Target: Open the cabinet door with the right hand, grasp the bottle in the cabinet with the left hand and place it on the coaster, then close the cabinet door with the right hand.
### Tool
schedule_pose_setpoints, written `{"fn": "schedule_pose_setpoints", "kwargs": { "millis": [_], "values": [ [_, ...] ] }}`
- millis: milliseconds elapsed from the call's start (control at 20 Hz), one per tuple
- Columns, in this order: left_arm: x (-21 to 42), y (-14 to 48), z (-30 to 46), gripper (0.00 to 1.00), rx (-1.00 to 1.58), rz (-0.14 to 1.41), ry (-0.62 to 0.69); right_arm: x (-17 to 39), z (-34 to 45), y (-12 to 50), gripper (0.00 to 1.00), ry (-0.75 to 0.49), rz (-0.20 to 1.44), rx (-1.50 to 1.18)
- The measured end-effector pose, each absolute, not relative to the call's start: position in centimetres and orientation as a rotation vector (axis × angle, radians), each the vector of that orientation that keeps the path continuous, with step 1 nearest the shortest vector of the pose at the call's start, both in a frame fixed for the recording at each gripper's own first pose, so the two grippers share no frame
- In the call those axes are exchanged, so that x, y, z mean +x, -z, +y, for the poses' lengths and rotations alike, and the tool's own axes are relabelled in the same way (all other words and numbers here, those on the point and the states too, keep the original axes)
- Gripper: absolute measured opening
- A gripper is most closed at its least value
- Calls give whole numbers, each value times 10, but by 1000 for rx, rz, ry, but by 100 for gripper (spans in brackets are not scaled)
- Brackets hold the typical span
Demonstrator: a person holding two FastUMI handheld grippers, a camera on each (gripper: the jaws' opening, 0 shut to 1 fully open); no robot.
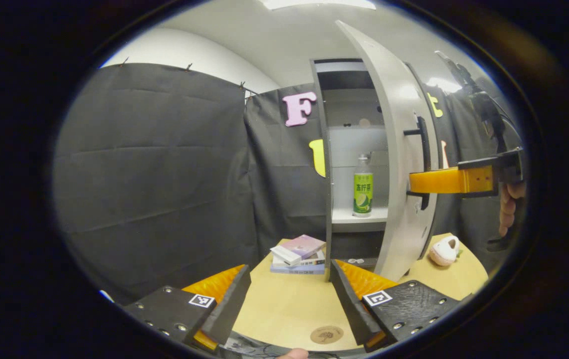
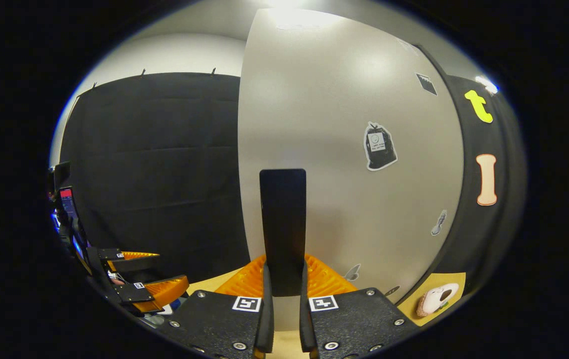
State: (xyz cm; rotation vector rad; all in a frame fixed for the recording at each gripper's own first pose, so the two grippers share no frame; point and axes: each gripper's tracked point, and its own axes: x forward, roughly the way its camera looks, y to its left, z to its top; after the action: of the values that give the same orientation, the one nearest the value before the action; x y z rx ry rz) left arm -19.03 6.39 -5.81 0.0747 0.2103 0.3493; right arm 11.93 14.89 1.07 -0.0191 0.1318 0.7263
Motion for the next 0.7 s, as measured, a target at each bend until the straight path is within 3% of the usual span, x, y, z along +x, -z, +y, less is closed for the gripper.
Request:
{"fn": "schedule_pose_setpoints", "kwargs": {
  "millis": [350,700],
  "values": [
    [-189,56,4,92,84,200,-296,115,128,-9,21,-710,139,-4],
    [-179,46,-38,92,86,173,-242,108,101,-9,21,-590,132,44]
  ]
}}
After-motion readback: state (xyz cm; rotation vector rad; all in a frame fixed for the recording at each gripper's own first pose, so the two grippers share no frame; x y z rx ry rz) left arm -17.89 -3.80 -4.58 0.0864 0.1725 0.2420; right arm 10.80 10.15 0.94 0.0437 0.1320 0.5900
